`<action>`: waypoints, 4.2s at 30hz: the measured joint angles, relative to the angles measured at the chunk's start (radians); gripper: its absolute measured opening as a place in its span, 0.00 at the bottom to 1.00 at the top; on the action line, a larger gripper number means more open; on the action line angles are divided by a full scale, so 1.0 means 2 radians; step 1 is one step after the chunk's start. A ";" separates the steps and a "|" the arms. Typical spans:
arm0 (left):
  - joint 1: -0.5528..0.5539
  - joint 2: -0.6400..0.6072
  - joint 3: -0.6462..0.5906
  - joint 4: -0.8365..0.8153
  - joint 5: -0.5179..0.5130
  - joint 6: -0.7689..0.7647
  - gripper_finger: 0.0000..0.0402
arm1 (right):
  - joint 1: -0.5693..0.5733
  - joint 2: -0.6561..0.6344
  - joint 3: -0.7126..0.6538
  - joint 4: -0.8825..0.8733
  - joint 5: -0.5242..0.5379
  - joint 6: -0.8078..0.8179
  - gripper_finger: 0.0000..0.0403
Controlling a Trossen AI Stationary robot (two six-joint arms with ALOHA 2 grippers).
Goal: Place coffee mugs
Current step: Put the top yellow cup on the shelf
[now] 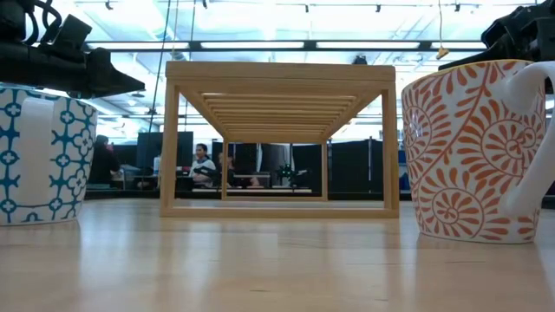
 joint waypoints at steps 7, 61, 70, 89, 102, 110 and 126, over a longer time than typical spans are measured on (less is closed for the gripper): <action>0.000 0.000 0.000 0.000 0.000 0.000 0.28 | 0.000 0.000 0.000 0.000 0.000 -0.001 0.59; -0.002 0.000 0.000 -0.035 0.379 -0.073 0.28 | 0.000 0.024 0.283 -0.033 -0.100 0.203 0.59; -0.002 0.000 0.000 -0.034 0.379 -0.073 0.28 | 0.000 0.121 0.365 -0.157 -0.101 0.222 0.59; -0.002 0.000 0.000 -0.035 0.379 -0.073 0.28 | 0.001 0.406 0.527 -0.624 -0.187 0.502 0.59; -0.002 0.000 0.000 -0.035 0.379 -0.073 0.28 | 0.040 0.516 0.527 -0.639 -0.227 0.504 0.58; -0.002 0.000 0.000 -0.035 0.379 -0.073 0.28 | 0.070 0.558 0.527 -0.699 -0.229 0.497 0.58; -0.002 0.000 0.000 -0.040 0.379 -0.073 0.28 | 0.111 0.577 0.527 -0.714 -0.263 0.540 0.58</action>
